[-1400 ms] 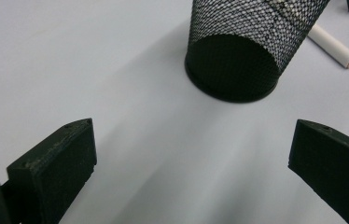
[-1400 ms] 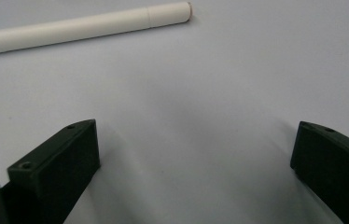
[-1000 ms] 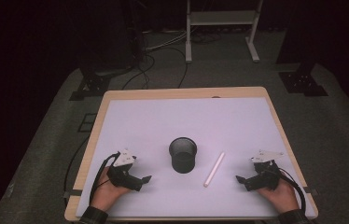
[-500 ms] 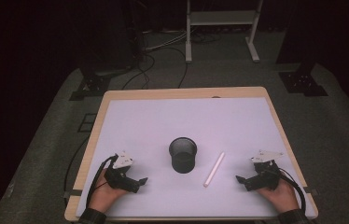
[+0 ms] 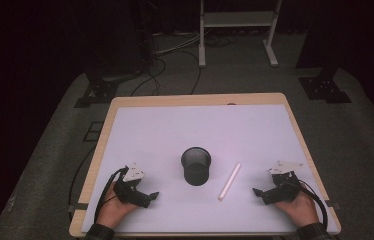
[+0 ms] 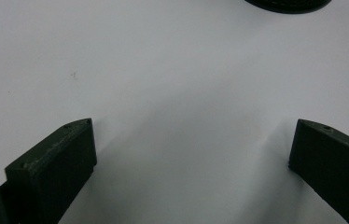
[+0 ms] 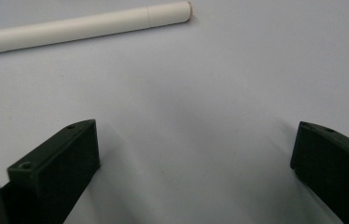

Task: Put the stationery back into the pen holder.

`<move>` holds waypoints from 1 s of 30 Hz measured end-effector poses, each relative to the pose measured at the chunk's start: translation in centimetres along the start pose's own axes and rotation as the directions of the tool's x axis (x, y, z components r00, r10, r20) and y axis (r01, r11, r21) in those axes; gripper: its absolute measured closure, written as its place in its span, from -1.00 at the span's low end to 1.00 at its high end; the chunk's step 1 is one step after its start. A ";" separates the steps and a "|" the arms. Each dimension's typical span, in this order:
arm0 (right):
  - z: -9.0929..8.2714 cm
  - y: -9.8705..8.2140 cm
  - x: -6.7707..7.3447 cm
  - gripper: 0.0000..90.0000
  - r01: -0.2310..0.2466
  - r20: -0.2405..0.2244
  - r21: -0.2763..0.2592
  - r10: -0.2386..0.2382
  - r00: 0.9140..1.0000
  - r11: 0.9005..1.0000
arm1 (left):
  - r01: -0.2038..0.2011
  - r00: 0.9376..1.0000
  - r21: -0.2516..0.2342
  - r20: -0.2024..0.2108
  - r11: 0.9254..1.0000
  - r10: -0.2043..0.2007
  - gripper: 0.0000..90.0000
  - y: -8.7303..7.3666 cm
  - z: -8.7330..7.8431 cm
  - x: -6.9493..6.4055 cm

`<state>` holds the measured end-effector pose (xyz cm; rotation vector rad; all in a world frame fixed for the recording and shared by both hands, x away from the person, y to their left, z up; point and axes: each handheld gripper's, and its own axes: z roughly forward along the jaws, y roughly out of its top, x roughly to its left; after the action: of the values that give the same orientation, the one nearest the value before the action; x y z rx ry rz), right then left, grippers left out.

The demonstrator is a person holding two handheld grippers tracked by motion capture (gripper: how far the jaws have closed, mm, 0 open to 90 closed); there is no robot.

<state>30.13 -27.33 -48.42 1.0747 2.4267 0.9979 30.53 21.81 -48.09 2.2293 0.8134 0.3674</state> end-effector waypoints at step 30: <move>-1.4 2.3 0.8 -0.97 0.062 -0.103 -0.013 -0.063 0.993 0.998 | 0.000 1.000 0.000 0.000 1.000 0.000 -1.00 0.0 0.0 0.0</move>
<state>30.11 -26.32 -45.83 0.9605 2.5180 1.0681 30.52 21.82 -48.09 2.2291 0.8134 0.3669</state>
